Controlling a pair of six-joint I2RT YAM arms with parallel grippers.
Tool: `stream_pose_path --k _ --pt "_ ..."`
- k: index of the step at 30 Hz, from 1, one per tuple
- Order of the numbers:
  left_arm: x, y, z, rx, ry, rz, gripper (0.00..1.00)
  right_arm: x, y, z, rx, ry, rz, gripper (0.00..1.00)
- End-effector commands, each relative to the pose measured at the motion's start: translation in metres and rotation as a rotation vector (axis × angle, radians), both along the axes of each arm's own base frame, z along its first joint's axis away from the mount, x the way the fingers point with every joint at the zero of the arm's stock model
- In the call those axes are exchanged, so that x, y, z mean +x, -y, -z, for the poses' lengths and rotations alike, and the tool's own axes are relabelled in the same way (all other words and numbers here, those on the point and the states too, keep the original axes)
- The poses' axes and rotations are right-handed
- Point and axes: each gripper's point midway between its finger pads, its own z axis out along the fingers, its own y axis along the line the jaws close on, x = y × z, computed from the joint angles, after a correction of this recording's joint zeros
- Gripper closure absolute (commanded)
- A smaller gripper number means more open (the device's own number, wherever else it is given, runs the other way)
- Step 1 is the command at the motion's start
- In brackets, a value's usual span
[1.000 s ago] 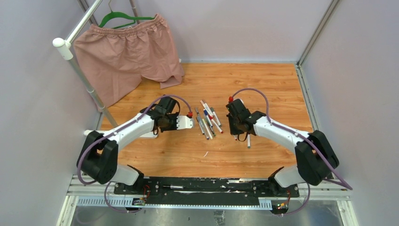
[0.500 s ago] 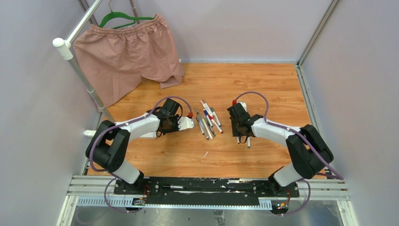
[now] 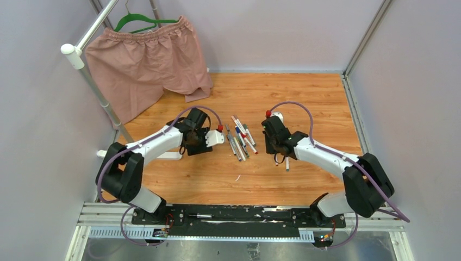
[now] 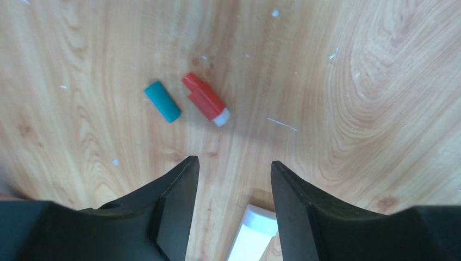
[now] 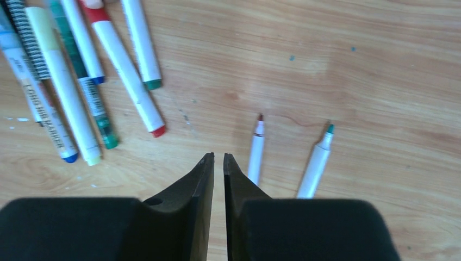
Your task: Open the pen caps
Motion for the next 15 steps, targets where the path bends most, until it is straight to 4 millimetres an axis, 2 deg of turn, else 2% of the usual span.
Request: stream_pose_path --k 1,5,10,12,14,15 --pt "-0.004 0.01 -0.037 -0.072 -0.054 -0.02 0.43 -0.004 -0.022 0.007 0.052 -0.054 -0.027 0.84" --pt "-0.001 0.013 -0.066 -0.139 -0.08 -0.069 0.41 -0.006 -0.018 0.027 0.046 -0.094 -0.005 0.84" --pt "0.002 0.005 -0.091 -0.129 -0.077 -0.14 0.37 -0.012 0.007 0.048 0.072 -0.133 0.063 0.84" --pt "0.002 0.005 -0.101 -0.134 -0.073 -0.166 0.36 -0.012 0.017 0.05 0.068 -0.132 0.078 0.84" --pt "0.003 0.007 -0.11 -0.156 -0.064 -0.188 0.25 -0.012 0.022 0.047 0.062 -0.122 0.08 0.84" --pt "0.003 0.008 -0.114 -0.17 -0.056 -0.194 0.24 -0.01 0.022 0.044 0.061 -0.114 0.077 0.84"
